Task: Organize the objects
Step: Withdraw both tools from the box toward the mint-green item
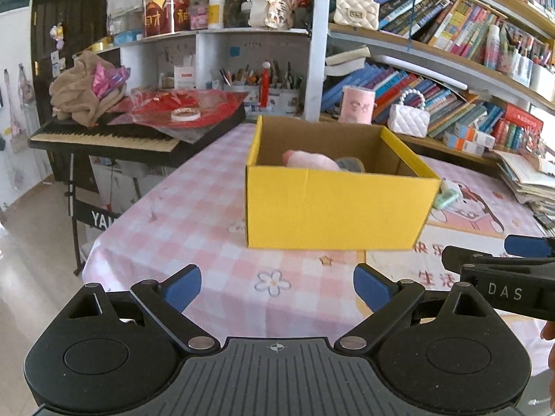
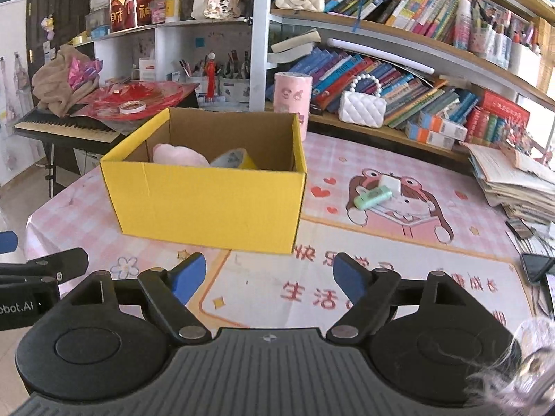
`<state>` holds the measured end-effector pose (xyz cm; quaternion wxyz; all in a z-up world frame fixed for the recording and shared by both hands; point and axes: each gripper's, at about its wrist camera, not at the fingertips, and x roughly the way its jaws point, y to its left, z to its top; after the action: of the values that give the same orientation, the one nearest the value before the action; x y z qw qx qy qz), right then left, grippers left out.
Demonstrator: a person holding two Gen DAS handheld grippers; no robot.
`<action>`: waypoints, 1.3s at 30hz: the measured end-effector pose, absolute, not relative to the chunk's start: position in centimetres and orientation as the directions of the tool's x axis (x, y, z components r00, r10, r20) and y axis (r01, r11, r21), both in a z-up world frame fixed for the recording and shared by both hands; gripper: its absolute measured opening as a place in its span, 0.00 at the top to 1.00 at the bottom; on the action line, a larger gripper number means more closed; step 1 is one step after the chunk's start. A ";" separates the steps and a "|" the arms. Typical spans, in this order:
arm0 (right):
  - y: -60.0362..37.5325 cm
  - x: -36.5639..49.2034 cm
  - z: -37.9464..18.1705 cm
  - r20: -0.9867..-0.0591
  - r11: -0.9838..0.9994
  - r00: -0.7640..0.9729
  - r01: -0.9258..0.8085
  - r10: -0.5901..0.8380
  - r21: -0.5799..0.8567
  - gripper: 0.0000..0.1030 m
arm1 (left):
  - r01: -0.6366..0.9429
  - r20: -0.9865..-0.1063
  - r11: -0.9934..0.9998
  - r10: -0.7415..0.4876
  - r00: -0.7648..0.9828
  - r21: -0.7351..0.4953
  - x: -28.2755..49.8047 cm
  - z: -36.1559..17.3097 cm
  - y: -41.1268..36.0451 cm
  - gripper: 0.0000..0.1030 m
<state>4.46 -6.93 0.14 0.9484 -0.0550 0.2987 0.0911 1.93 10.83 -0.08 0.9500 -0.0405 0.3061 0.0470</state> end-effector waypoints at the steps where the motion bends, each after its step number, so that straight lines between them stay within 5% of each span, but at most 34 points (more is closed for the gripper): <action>1: -7.0 4.1 0.1 -0.578 0.978 0.805 -0.201 0.136 -0.050 0.22 | -0.107 -0.588 0.993 0.058 0.807 -0.049 1.7 -0.1 10.7 0.06; 39: -18.9 0.1 -2.2 -0.633 0.991 0.764 0.130 -0.120 -0.031 0.20 | 0.219 -0.656 0.974 -0.199 0.728 -0.053 4.1 -2.1 -0.6 0.06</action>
<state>0.15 -18.85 -2.24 0.9392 0.0072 0.3367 -0.0667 4.13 -0.55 -2.12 0.9294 0.0142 0.3514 -0.1123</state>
